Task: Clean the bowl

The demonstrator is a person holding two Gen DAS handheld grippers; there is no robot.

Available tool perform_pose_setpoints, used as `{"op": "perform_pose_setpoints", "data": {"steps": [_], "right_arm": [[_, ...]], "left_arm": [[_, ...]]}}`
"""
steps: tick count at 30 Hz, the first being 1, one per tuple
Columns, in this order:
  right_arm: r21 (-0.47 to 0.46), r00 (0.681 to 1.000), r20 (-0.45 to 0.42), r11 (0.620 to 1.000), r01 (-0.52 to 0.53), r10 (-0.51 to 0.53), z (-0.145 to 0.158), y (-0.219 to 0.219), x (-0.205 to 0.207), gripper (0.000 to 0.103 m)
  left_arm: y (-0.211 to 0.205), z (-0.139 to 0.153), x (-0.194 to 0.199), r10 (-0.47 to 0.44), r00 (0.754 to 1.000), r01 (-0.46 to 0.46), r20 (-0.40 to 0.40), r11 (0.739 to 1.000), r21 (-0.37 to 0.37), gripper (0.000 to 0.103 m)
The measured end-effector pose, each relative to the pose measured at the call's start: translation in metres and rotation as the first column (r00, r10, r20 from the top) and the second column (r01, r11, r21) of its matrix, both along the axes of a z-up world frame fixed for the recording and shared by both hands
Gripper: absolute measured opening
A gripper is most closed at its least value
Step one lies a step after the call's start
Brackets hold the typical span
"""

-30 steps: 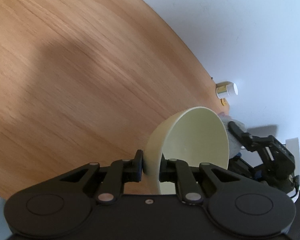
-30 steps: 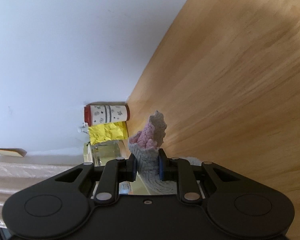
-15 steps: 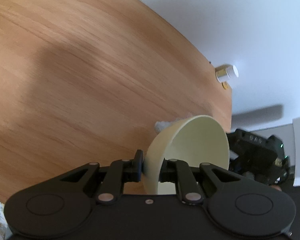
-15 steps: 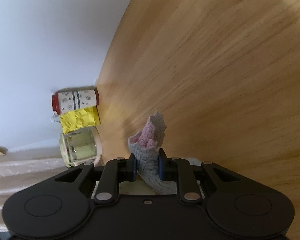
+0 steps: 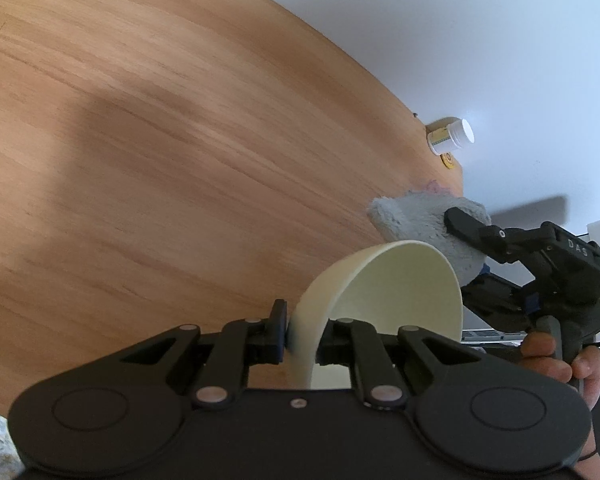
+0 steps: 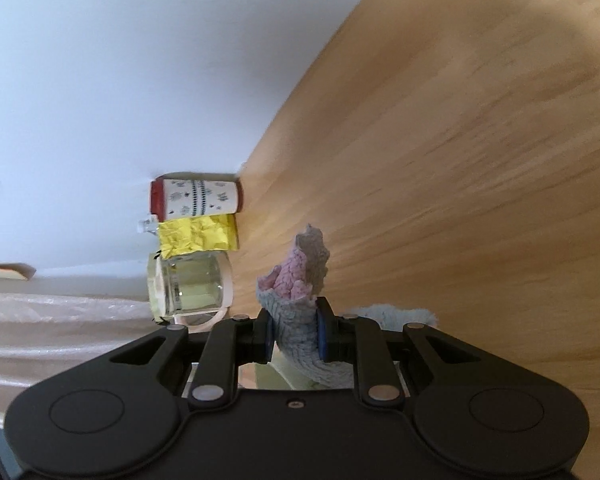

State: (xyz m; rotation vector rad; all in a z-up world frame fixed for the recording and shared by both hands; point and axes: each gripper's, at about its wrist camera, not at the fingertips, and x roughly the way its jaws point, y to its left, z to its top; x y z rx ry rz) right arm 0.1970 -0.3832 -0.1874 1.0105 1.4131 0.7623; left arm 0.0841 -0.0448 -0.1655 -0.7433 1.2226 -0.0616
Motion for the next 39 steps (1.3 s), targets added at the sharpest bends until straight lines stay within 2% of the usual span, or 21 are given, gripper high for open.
{"op": "perform_pose_setpoints", "data": {"steps": [3, 8, 14, 19, 25, 32, 36, 39], "right_arm": [[-0.005, 1.0, 0.002, 1.0, -0.011, 0.011, 0.0, -0.004, 0.0, 0.022], [-0.056, 0.999, -0.037, 0.998, -0.041, 0.039, -0.017, -0.006, -0.005, 0.022], [-0.092, 0.993, -0.088, 0.992, -0.091, 0.083, -0.039, 0.0, -0.013, 0.022], [-0.094, 0.987, -0.102, 0.987, -0.133, 0.123, -0.044, 0.005, -0.009, 0.022], [-0.077, 0.987, -0.063, 0.985, -0.152, 0.147, -0.029, 0.007, 0.004, 0.022], [-0.014, 0.984, 0.017, 0.984, -0.177, 0.178, 0.003, 0.014, 0.018, 0.022], [-0.016, 0.979, 0.045, 0.98, -0.199, 0.2, 0.01, 0.018, 0.018, 0.022], [-0.018, 0.978, 0.018, 0.978, -0.208, 0.209, 0.002, 0.02, 0.019, 0.022]], "left_arm": [[0.0, -0.001, -0.001, 0.0, 1.0, 0.0, -0.003, 1.0, -0.001, 0.014], [-0.001, -0.001, -0.002, -0.014, 1.0, 0.014, 0.002, 1.0, -0.012, 0.014], [-0.002, 0.001, -0.003, -0.039, 0.999, 0.039, -0.006, 0.999, 0.008, 0.015], [-0.007, 0.002, 0.0, -0.071, 0.997, 0.071, -0.006, 0.997, 0.019, 0.015], [-0.009, 0.008, -0.001, -0.097, 0.995, 0.097, 0.007, 0.994, 0.045, 0.014], [-0.007, 0.006, -0.005, -0.079, 0.997, 0.079, 0.006, 0.997, 0.02, 0.014], [-0.01, 0.005, -0.003, -0.078, 0.997, 0.078, 0.009, 0.997, 0.029, 0.015], [-0.012, 0.005, -0.002, -0.08, 0.997, 0.08, 0.013, 0.997, 0.023, 0.016]]}}
